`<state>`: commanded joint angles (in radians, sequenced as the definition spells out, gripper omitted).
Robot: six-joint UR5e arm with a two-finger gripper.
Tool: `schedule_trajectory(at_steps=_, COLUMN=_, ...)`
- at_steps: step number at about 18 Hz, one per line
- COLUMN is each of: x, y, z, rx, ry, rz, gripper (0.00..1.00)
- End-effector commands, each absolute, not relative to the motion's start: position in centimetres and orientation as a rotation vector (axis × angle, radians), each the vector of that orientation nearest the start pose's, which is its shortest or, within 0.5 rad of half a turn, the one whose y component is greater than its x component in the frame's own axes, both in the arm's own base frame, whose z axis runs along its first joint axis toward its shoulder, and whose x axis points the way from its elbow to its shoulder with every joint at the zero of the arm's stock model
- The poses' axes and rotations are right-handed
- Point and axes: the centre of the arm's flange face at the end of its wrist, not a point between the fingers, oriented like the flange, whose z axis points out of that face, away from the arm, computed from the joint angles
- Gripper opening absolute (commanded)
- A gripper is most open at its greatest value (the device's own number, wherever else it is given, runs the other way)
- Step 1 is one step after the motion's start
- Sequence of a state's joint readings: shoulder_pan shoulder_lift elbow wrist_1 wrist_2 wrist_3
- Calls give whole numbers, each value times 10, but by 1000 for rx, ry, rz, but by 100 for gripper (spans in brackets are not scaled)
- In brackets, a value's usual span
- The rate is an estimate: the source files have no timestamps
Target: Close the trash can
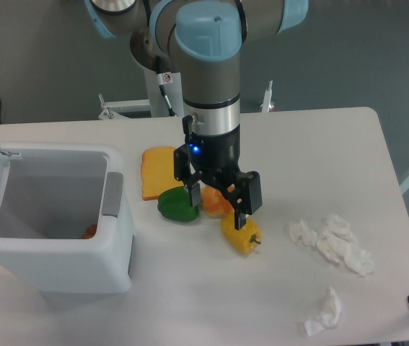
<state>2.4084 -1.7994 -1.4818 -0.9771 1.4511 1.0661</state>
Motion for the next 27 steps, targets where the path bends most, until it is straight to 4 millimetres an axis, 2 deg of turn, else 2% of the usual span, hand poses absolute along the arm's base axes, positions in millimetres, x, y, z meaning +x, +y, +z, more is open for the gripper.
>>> schedule_trajectory(at_steps=2, x=-362, y=521, z=477, rx=-2731, ry=349, rz=423, gripper=100)
schedule_trajectory(at_steps=9, x=-362, y=522, z=496, rx=-2691, ry=350, rz=455, gripper=100)
schedule_trajectory(at_steps=14, x=-359, y=522, z=493, rx=-2679, ry=342, rz=421, gripper=100)
schedule_trajectory(at_steps=18, x=-359, y=524, z=498, rx=-2674, ry=208, rz=400, gripper=100)
schedule_trajectory(at_steps=27, x=-356, y=528, z=498, rx=-2671, ry=214, rz=398, gripper=100)
